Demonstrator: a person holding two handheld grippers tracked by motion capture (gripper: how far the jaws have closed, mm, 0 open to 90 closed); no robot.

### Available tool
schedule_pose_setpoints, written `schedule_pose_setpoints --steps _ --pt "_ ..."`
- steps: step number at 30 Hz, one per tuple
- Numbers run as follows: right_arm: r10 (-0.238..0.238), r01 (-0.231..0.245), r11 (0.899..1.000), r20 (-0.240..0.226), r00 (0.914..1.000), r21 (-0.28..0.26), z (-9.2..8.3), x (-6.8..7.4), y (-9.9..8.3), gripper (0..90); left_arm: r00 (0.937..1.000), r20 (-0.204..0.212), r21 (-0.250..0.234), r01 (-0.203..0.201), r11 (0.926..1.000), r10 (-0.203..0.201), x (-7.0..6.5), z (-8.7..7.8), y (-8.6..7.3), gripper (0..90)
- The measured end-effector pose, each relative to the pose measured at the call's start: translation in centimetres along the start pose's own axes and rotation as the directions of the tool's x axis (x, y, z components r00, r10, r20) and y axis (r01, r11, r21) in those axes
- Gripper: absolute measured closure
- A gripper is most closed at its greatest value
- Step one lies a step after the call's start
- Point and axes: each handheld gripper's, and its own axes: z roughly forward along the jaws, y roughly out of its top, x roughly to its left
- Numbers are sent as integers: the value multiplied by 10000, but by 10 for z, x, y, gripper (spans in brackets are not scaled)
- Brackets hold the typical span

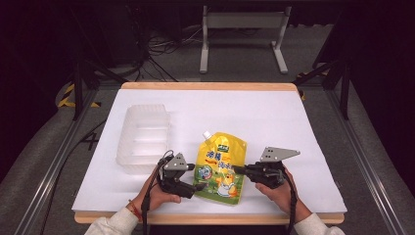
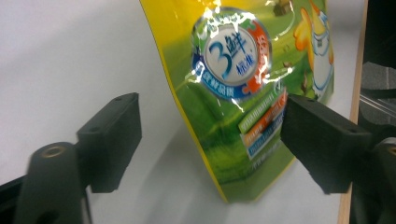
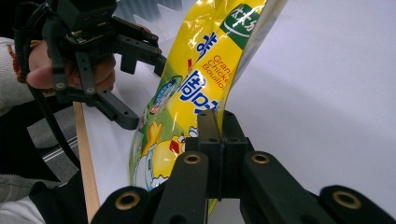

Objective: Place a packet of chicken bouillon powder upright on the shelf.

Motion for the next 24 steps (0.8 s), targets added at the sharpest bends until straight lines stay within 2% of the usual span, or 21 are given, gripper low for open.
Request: schedule_pose_setpoints --steps 5,7,9,12,18,24 --pt "-109 109 9998 -27 9999 -158 -3 5 2 900 9995 110 -132 -297 9995 299 -4 -1 4 349" --pt "-170 169 9997 -43 9998 -194 -5 7 3 900 9989 253 -153 -381 9992 385 -5 -2 4 422" --pt "-187 185 9996 -93 9998 -209 -5 8 4 900 9990 176 -216 -411 9989 415 -6 -3 4 442" --pt "-204 201 9994 -101 9997 -283 -7 11 5 900 9991 261 -344 -332 9989 341 -4 -8 4 545" --pt "-388 375 9972 -185 9991 -645 -13 18 11 900 9976 -281 -579 -647 9962 632 -9 -17 9 734" --pt "-632 614 9938 -171 9979 -925 -20 27 17 900 9905 -870 -695 -1127 9912 1066 -17 -24 15 781"
